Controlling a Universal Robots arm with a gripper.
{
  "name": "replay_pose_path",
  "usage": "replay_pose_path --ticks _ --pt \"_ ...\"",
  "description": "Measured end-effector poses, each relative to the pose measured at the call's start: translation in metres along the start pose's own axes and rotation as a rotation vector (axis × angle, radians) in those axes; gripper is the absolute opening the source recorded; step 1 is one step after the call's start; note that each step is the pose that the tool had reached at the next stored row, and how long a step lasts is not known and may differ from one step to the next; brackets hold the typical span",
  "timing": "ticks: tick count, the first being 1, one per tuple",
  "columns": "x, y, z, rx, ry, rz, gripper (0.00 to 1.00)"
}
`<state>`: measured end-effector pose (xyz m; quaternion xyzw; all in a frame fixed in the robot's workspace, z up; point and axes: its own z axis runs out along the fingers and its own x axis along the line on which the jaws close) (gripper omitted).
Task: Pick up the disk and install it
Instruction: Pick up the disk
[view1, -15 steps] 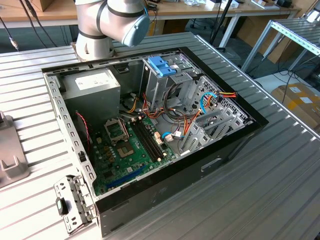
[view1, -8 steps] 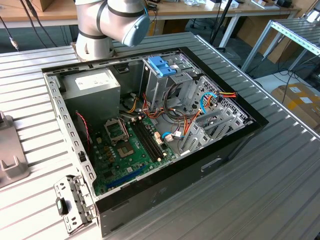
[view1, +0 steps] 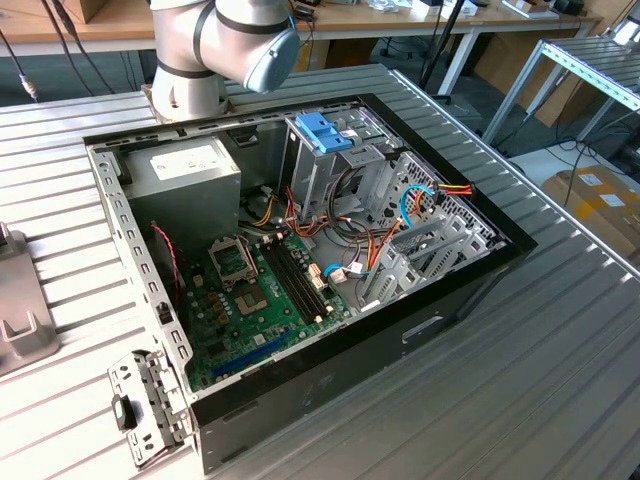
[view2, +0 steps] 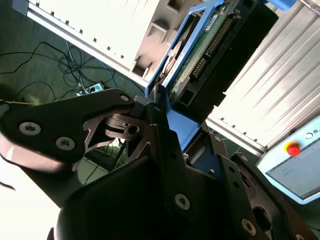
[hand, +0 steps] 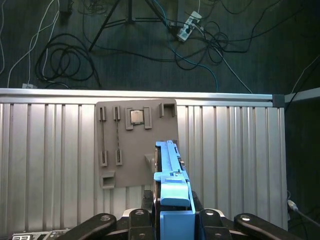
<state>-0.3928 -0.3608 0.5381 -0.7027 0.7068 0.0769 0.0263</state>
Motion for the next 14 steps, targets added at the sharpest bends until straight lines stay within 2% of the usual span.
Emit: replay_pose_path --ticks 14 --pt "-0.0001 -0.0094 -0.0007 0.0000 0.0000 0.000 0.37"
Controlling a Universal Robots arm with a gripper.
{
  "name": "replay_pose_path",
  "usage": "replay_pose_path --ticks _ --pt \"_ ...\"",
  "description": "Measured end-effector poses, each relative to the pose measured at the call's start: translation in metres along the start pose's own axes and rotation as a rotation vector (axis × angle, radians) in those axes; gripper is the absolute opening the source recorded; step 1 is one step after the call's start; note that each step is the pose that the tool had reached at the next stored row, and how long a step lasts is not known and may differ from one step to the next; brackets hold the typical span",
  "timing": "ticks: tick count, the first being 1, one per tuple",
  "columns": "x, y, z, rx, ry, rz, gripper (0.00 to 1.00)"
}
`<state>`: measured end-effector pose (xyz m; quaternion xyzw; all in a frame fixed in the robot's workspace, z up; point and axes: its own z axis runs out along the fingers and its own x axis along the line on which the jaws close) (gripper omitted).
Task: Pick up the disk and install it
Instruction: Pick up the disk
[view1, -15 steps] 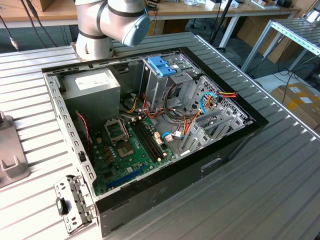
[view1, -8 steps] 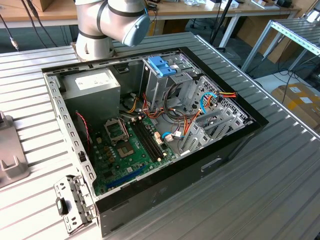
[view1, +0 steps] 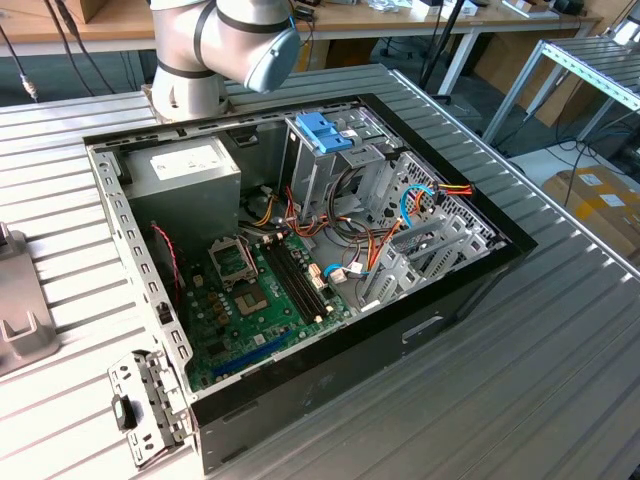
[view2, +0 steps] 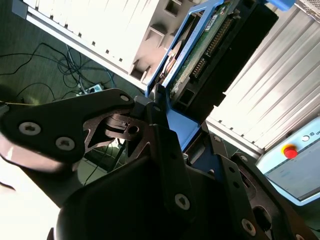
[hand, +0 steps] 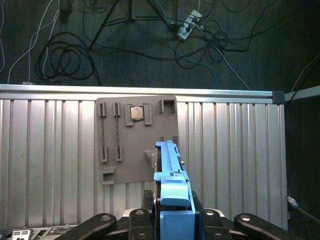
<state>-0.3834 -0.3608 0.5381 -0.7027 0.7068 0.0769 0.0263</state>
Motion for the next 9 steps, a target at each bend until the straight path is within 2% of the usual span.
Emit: replay_pose_path --ticks 9 --pt "-0.0001 -0.0067 -0.0005 0.0000 0.0000 0.000 0.37"
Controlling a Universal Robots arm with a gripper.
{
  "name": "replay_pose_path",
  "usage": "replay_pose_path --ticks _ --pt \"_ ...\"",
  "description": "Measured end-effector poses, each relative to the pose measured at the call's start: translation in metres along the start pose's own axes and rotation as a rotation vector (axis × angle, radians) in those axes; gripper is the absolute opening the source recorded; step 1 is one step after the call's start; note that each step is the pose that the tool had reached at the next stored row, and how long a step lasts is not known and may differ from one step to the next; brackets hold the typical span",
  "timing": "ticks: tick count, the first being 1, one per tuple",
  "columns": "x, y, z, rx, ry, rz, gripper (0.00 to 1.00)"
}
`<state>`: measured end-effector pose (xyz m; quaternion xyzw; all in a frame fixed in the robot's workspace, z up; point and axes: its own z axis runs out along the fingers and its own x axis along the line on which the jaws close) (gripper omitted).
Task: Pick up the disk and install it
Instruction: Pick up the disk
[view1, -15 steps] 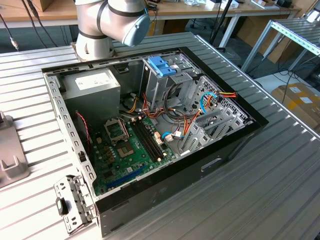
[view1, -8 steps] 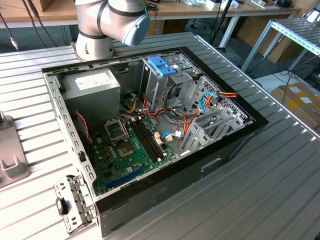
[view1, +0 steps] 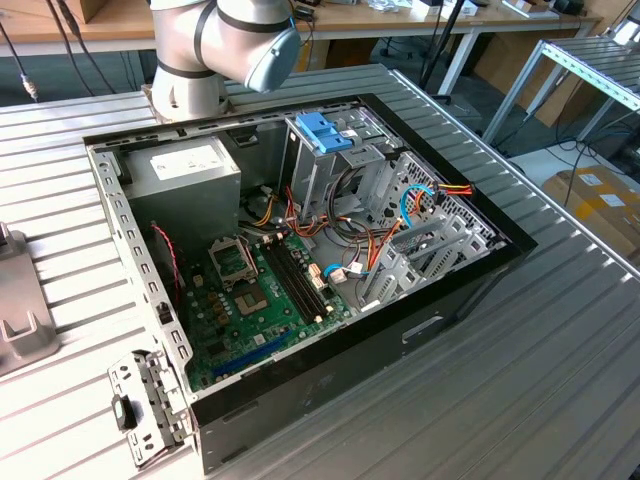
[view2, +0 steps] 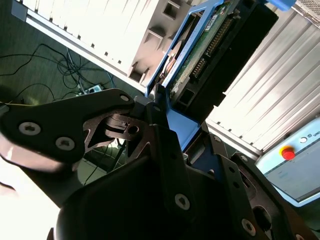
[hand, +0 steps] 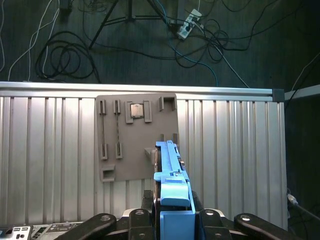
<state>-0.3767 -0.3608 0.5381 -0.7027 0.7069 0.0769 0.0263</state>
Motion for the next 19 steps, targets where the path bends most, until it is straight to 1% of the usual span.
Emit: replay_pose_path --ticks 3,7,19 --pt "0.0000 -0.0020 -0.0001 0.0000 -0.0001 0.000 0.37" --pt "-0.0001 -0.0067 -0.0004 0.0000 -0.0001 0.000 0.37" --pt "-0.0001 -0.0153 -0.0011 -0.0001 0.0000 0.000 0.37"
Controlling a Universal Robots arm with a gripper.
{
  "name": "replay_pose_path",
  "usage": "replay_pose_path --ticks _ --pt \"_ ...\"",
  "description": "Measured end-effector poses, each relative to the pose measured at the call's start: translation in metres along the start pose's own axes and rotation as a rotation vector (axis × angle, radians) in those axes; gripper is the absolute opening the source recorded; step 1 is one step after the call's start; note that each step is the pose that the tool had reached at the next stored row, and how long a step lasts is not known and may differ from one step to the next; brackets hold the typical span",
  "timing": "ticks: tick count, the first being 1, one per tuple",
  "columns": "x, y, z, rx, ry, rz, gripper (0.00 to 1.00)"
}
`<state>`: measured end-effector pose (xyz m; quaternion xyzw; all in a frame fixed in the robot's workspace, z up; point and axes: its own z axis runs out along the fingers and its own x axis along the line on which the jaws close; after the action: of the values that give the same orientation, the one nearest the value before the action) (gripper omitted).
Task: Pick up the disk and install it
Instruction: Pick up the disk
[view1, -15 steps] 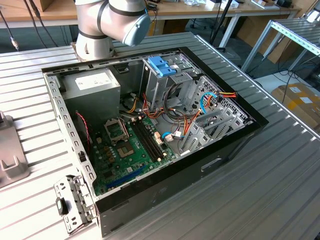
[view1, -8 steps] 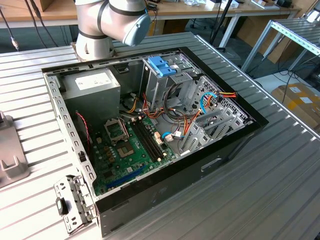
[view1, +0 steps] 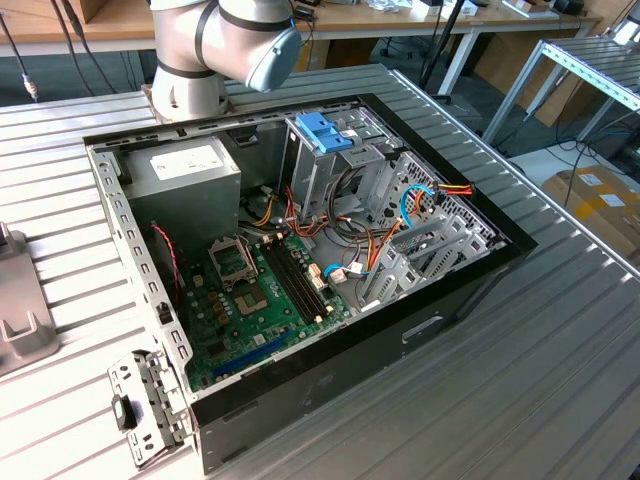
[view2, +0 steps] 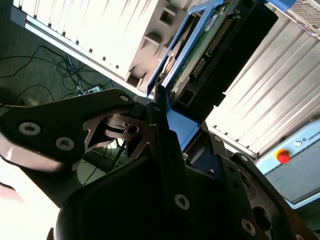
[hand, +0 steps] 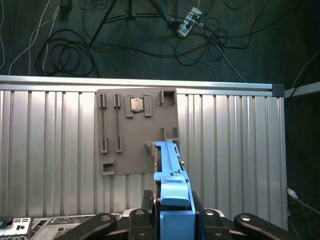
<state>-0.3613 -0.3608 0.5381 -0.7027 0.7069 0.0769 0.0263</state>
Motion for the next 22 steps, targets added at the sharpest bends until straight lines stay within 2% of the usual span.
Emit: replay_pose_path --ticks 22 --pt "0.0002 -0.0172 -0.0012 0.0000 -0.0001 0.000 0.37"
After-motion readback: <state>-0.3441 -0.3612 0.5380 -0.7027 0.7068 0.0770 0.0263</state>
